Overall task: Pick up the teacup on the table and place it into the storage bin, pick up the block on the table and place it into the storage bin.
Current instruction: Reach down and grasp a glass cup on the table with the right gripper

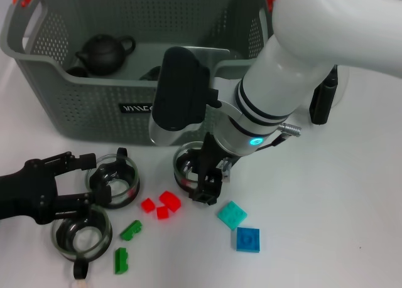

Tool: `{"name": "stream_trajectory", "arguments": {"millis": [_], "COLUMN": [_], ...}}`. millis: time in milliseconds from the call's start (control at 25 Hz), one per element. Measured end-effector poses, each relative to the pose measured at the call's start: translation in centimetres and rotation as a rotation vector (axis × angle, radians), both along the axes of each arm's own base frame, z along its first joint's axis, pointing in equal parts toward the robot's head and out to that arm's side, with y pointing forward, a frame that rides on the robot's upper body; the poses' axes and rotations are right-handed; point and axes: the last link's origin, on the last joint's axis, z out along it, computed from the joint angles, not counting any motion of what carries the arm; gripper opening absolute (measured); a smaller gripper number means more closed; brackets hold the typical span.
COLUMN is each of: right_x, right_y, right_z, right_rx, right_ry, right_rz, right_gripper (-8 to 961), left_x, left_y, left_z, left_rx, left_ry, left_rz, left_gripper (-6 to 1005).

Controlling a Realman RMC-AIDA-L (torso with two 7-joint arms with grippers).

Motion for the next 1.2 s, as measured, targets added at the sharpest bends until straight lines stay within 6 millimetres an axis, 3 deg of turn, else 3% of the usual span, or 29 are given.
{"name": "stream_trajectory", "arguments": {"millis": [1200], "right_x": [1.7], "right_y": [0.2], "right_z": [-1.1], "right_rx": [0.0], "right_ry": [0.022], "right_rz": [0.031], "right_gripper": [430], "left_x": [-0.1], "left_y": [-0.1], "left_z": [-0.2], "left_rx": [0.009], "left_ry": [-0.01], "left_rz": [0.005], "left_gripper": [905]}}
